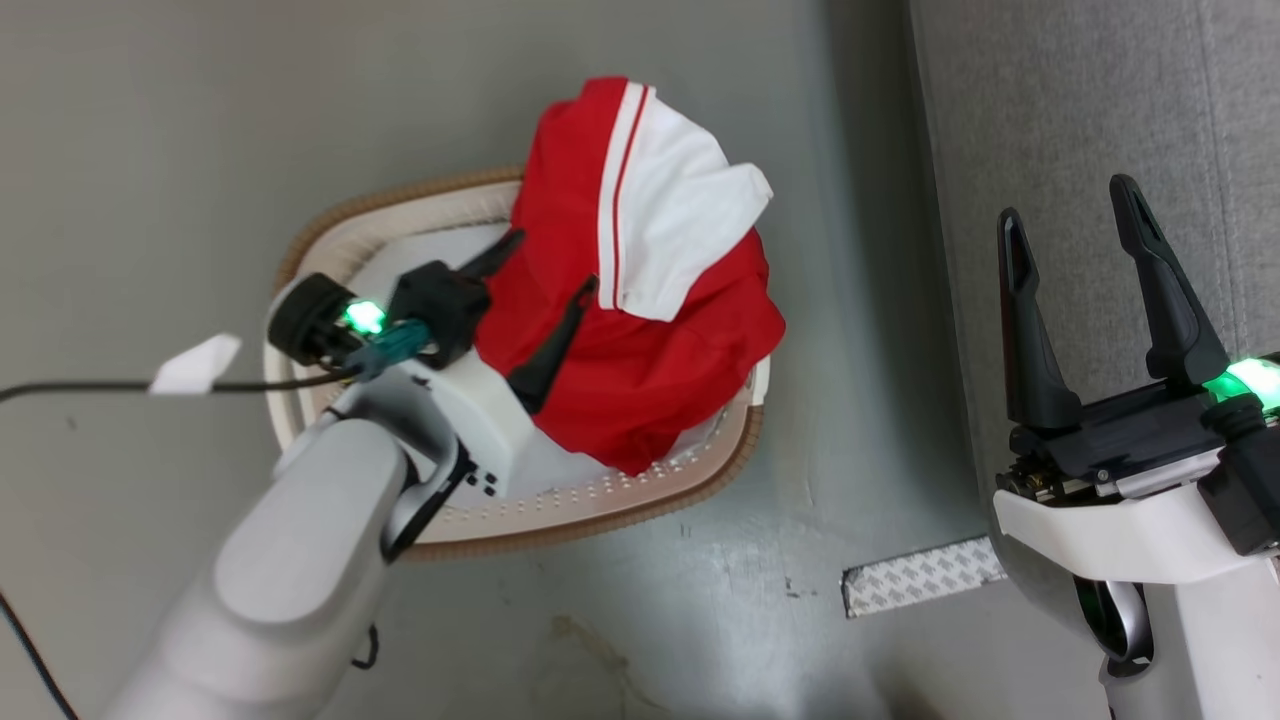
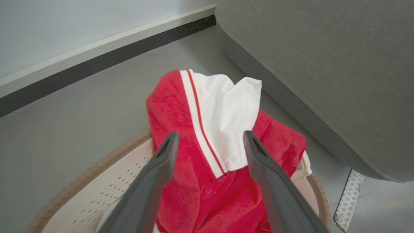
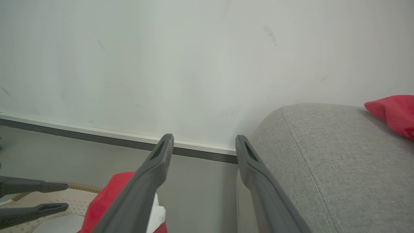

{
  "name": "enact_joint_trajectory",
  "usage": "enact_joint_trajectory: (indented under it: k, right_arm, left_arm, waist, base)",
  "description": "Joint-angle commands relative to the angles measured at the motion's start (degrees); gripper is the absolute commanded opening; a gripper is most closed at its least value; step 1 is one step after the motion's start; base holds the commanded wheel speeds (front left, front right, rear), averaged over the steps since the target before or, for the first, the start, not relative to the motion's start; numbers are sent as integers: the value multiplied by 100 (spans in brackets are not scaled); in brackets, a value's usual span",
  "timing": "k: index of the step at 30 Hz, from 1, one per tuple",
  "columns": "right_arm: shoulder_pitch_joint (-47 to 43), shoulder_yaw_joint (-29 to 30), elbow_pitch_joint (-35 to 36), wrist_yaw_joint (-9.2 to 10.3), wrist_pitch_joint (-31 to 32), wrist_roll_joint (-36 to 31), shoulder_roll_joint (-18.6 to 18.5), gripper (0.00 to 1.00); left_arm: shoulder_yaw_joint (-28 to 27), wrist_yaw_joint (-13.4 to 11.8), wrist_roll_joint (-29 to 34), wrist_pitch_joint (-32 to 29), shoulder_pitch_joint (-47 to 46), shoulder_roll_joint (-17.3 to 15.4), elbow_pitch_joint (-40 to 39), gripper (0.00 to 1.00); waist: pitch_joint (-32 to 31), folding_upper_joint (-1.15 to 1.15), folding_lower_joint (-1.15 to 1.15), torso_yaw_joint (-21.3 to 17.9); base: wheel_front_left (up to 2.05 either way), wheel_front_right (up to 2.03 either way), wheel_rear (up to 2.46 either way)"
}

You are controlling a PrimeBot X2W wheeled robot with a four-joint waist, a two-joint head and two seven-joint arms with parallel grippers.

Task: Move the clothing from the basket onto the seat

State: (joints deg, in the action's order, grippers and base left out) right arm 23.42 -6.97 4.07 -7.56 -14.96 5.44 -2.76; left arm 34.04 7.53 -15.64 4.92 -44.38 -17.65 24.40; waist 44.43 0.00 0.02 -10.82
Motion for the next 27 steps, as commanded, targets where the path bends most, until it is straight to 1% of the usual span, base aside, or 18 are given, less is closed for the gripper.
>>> enact_joint_trajectory:
  k: [1, 6, 13, 16, 19, 27]
  right_arm:
    - [62, -4, 58, 15, -16, -60, -8, 100]
    - [116, -9, 196, 15, -16, -75, -8, 100]
    - [165, -29, 265, 15, -16, -118, -9, 100]
    - [198, -49, 285, 15, -16, -107, -8, 100]
    - [231, -72, 305, 15, -16, -90, -9, 100]
    - [212, -35, 370, 15, -16, -41, -8, 100]
  left_arm:
    - [53, -4, -52, -72, -98, 26, 110, 100]
    - [178, -5, -104, -264, -410, 133, 629, 100]
    - [170, -17, -161, -415, -852, 256, 1258, 100]
    - [173, -14, -245, -430, -1000, 314, 1423, 100]
    - [197, -12, -292, -424, -1146, 289, 1595, 100]
    - [240, -8, -475, -463, -1404, 346, 1977, 100]
  waist:
    - [122, 0, -2, -72]
    - [355, 0, -2, -123]
    - [595, 0, -2, -127]
    - [661, 0, -2, -131]
    - [725, 0, -2, -157]
    - [873, 0, -2, -249]
  base:
    - [0, 0, 0]
    - [0, 0, 0]
    - [0, 0, 0]
    - [0, 0, 0]
    - [0, 0, 0]
    - [0, 0, 0]
